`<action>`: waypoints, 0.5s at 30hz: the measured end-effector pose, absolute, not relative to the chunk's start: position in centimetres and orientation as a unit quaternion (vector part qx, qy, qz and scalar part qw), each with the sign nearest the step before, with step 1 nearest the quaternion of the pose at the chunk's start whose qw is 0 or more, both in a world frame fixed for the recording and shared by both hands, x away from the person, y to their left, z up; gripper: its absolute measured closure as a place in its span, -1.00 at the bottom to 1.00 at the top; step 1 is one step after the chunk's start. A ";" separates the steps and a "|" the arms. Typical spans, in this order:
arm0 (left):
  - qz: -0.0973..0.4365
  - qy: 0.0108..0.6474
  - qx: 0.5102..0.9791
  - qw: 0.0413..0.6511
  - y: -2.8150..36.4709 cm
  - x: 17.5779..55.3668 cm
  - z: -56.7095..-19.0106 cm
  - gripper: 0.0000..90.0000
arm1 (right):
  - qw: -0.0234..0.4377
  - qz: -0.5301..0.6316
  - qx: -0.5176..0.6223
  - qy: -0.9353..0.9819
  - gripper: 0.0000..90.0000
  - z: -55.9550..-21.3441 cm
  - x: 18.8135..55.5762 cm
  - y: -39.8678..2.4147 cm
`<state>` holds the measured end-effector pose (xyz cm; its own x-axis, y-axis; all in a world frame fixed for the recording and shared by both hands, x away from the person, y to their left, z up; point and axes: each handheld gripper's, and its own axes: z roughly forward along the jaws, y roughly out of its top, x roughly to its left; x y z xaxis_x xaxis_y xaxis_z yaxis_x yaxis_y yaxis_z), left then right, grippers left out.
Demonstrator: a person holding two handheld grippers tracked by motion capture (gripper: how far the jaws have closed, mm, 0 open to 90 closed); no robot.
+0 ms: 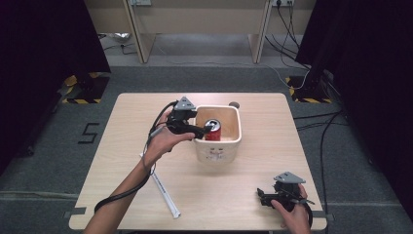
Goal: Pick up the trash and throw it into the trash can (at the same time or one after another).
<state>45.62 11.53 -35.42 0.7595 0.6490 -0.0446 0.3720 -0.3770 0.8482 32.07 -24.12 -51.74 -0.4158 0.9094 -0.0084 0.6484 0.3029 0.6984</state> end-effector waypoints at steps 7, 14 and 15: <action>0.158 0.314 0.812 0.465 12.7 44.5 -35.2 -0.58 | 0.206 0.315 0.500 0.780 -0.99 -51.7 32.1 -24.1; 0.167 0.316 0.806 0.472 14.4 43.3 -35.3 -0.57 | 0.206 0.315 0.500 0.780 -0.99 -51.7 32.1 -24.1; 0.167 0.316 0.806 0.472 14.4 43.3 -35.3 -0.57 | 0.206 0.315 0.500 0.780 -0.99 -51.7 32.1 -24.1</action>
<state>43.32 14.37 -35.32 0.7449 0.6665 -0.0297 0.3520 -0.3549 0.8661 32.05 -24.10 -51.74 -0.4143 0.9101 -0.0067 0.6498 0.3009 0.6980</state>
